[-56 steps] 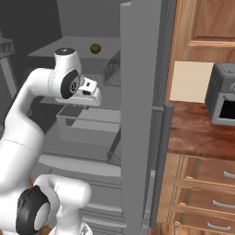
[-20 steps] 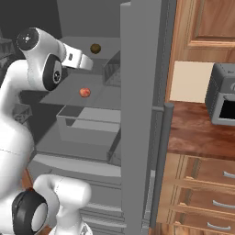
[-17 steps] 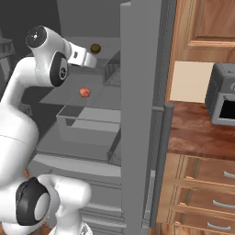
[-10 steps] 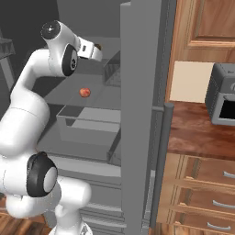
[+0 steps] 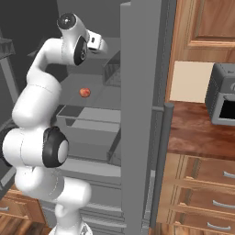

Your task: Place the cold items (kiwi and peach) from the fridge in one tupperware on the dining counter. Place the warm items (hot dog and kebab skewer) in the stove area in another tupperware.

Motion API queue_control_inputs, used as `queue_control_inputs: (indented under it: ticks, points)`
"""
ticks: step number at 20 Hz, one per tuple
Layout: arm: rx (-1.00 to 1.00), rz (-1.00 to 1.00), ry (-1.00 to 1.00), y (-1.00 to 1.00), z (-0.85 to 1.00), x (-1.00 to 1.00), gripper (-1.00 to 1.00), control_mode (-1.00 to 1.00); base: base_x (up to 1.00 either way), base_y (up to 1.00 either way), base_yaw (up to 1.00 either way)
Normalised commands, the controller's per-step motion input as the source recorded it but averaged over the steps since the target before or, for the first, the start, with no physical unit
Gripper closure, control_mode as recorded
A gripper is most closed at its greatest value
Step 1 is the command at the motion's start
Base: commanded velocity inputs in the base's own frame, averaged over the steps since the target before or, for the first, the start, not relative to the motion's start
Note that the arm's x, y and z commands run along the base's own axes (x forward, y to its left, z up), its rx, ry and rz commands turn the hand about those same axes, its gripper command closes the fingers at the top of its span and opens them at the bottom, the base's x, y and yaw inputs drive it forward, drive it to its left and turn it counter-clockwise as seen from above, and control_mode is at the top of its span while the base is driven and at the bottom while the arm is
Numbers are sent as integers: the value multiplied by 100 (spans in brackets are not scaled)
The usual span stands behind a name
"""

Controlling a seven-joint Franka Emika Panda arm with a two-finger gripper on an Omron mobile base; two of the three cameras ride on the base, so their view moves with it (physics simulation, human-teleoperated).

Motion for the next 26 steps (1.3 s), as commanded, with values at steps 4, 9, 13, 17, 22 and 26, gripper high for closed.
queue_control_inputs:
  ticks: [4,9,13,17,22,26]
  points:
    - [-2,14,6,0,0,49,-100,-100,0,0,0]
    - [-3,7,0,0,0,33,-100,-100,0,0,0]
    - [-3,0,0,0,-1,21,-100,-100,0,0,0]
    - [-3,0,-2,0,-8,26,-100,-100,0,0,0]
    - [-1,0,0,0,-16,28,-100,-100,0,0,0]
    - [0,0,2,0,-5,15,-100,-100,0,0,0]
